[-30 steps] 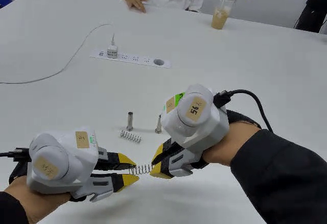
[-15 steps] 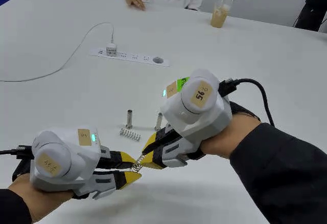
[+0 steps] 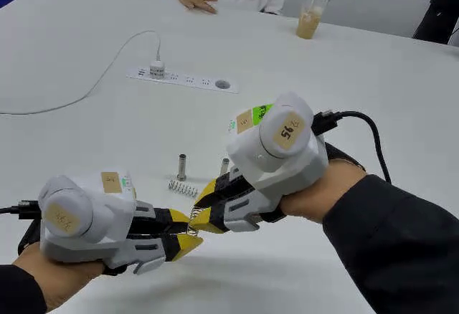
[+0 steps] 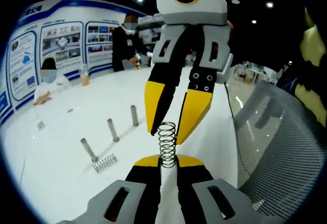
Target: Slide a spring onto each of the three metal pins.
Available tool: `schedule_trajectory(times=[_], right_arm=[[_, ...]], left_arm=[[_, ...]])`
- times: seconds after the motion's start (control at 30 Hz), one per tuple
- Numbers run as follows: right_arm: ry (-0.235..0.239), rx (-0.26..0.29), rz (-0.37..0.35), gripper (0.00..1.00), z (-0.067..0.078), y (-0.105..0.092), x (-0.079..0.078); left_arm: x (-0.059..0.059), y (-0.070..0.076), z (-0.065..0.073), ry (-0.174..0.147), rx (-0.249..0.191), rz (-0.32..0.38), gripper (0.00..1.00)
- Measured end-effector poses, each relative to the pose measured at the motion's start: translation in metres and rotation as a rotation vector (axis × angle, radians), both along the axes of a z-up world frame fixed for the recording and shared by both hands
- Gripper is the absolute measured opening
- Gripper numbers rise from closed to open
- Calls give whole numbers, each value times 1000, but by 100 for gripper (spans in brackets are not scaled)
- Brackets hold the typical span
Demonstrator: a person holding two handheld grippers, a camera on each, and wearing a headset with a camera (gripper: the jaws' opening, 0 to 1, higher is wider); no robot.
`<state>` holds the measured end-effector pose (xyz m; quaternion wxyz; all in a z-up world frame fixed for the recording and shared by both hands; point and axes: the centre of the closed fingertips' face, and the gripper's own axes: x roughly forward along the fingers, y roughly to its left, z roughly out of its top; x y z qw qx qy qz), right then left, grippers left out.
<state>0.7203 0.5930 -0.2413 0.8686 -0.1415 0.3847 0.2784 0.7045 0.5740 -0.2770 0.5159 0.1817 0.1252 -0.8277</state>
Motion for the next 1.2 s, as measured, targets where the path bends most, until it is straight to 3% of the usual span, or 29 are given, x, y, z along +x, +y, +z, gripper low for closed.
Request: schedule_trajectory(times=[0.63, 1.2], right_arm=[[-5, 25, -13, 12, 2, 2, 2], [-29, 5, -87, 12, 8, -29, 6]], left_arm=[[-3, -1, 3, -5, -8, -2, 14], [16, 3, 10, 23, -24, 67, 26]])
